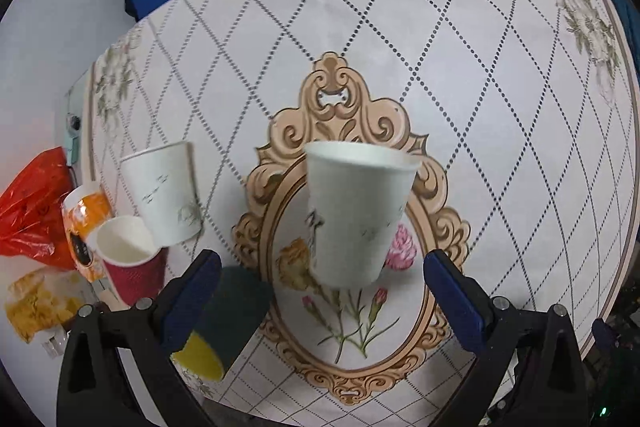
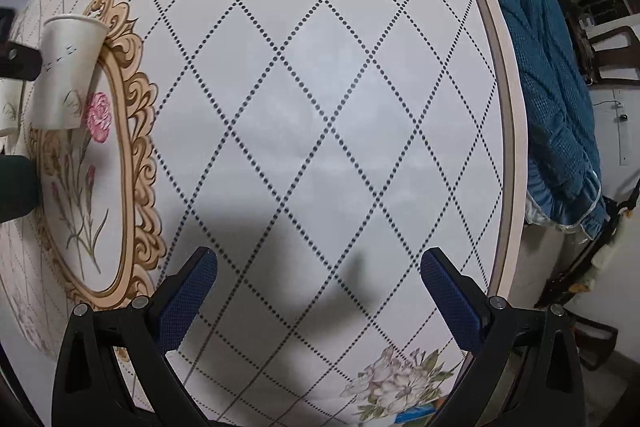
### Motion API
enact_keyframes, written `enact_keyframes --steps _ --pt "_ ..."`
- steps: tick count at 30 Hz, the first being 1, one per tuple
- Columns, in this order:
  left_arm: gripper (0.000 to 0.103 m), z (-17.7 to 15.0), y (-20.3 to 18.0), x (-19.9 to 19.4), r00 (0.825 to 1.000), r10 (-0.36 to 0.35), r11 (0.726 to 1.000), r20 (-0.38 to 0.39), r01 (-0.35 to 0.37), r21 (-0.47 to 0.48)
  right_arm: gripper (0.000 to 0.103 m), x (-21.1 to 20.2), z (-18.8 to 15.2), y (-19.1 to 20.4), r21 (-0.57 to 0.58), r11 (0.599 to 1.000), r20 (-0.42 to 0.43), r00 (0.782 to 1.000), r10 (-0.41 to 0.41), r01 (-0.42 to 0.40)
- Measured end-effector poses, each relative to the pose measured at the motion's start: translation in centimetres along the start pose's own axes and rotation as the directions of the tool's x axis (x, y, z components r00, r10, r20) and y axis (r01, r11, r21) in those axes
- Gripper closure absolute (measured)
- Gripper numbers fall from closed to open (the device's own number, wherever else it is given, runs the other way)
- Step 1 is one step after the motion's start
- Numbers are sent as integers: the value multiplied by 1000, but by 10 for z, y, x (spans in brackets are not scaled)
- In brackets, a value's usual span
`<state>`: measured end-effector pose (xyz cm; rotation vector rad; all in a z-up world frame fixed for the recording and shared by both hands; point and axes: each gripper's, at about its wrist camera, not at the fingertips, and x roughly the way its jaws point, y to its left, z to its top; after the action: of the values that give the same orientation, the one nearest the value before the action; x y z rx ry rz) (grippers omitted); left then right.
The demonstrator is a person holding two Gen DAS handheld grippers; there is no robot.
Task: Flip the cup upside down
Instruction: 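Move the left gripper toward the white paper cup on the floral oval, then close the left gripper around the white paper cup's body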
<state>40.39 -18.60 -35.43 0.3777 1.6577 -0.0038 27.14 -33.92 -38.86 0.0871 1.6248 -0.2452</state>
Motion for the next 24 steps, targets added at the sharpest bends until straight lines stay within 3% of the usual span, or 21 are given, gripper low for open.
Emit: enact_keyframes --steps 8,12,15,19,24 --pt "0 16 -14 36 997 -10 999 -80 13 35 0 12 20 -11 5 1000 -14 1000 12 -12" --pt "0 18 -15 44 996 -14 999 -84 17 37 0 19 24 -20 11 1000 -18 1000 18 -17" --pt "12 17 -14 46 996 -33 999 -78 35 29 0 21 26 -27 19 1000 -19 1000 23 -23" --pt "43 16 -9 52 995 -51 998 -85 52 18 0 23 26 -33 32 999 -21 999 28 -28" --pt "44 10 -3 52 997 -56 998 -54 57 14 0 24 28 -39 40 999 -17 999 31 -31"
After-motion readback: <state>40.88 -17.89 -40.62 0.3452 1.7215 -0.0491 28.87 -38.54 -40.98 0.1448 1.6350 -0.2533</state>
